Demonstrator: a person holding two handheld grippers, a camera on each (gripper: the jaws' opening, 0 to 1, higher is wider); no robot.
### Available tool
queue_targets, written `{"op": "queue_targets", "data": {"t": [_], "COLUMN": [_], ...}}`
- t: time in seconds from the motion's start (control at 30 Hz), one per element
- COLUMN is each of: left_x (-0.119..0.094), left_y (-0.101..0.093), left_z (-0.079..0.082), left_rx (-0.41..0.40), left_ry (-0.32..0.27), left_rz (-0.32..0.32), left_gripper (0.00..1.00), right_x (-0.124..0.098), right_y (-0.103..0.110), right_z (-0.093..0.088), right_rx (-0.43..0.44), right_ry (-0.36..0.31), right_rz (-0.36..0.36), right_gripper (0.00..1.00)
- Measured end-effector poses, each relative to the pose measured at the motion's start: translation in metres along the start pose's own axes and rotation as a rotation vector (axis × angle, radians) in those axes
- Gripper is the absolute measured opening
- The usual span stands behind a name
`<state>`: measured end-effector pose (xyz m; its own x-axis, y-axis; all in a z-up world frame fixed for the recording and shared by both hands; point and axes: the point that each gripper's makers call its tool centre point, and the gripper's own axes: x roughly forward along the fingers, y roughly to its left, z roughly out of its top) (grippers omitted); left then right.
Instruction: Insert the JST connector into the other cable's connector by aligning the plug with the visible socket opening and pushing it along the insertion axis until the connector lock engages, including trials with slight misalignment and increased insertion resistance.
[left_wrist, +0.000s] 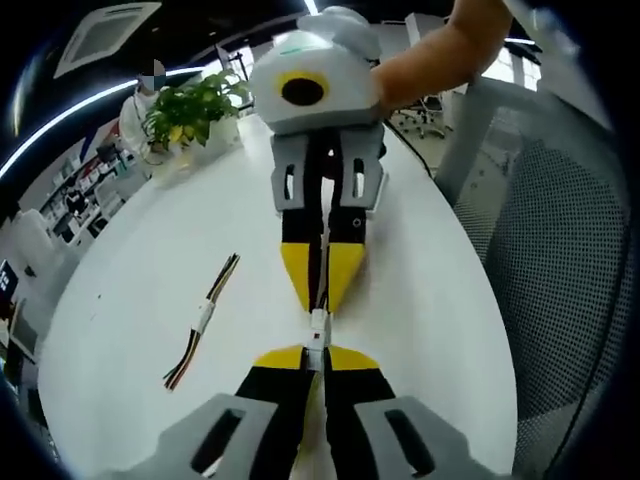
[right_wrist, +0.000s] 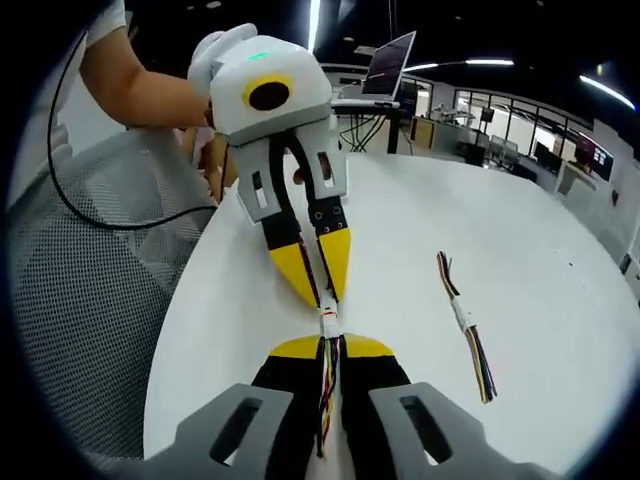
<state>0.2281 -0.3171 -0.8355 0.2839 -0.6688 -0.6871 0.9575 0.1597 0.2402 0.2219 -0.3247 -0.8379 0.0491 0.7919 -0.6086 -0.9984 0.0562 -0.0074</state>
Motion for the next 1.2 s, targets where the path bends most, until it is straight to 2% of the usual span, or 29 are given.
{"op": "queue_targets", "data": {"t": [0.17, 0.37, 0.53, 0.77, 0.93, 1.0, 1.07, 1.2], "left_x": [0.0015, 0.0042, 0.0046, 0.002, 0.0038, 0.0045, 0.0047, 0.0043], "left_y": [-0.0004, -0.004, -0.0057, -0.0027, -0.0057, -0.0076, -0.0074, -0.0055], "left_z": [-0.0009, -0.0041, -0.0056, -0.0045, -0.0048, -0.0005, -0.0035, -0.0014], "left_rx": [0.022, 0.068, 0.085, 0.066, 0.079, 0.068, 0.081, 0.075], "left_ry": [0.028, 0.081, 0.096, 0.087, 0.092, 0.069, 0.084, 0.071], "left_rz": [0.004, 0.001, -0.001, 0.011, 0.003, -0.003, -0.001, 0.003], "left_gripper": [0.0, 0.0, 0.0, 0.0, 0.0, 0.0, 0.0, 0.0], "right_x": [0.0021, 0.0053, 0.0077, 0.0055, 0.0079, 0.0087, 0.0083, 0.0085], "right_y": [-0.0004, 0.0031, 0.0035, 0.0006, 0.0029, 0.003, 0.0027, 0.0019], "right_z": [0.0004, -0.0019, -0.0066, -0.0036, -0.0076, -0.0089, -0.0079, -0.0034], "right_rx": [-0.001, 0.004, 0.015, 0.016, 0.002, 0.003, 0.006, -0.011], "right_ry": [0.031, 0.103, 0.146, 0.131, 0.165, 0.172, 0.167, 0.149], "right_rz": [0.002, 0.012, 0.02, 0.009, 0.01, 0.011, 0.011, 0.009], "right_gripper": [0.03, 0.03, 0.03, 0.03, 0.03, 0.03, 0.03, 0.03]}}
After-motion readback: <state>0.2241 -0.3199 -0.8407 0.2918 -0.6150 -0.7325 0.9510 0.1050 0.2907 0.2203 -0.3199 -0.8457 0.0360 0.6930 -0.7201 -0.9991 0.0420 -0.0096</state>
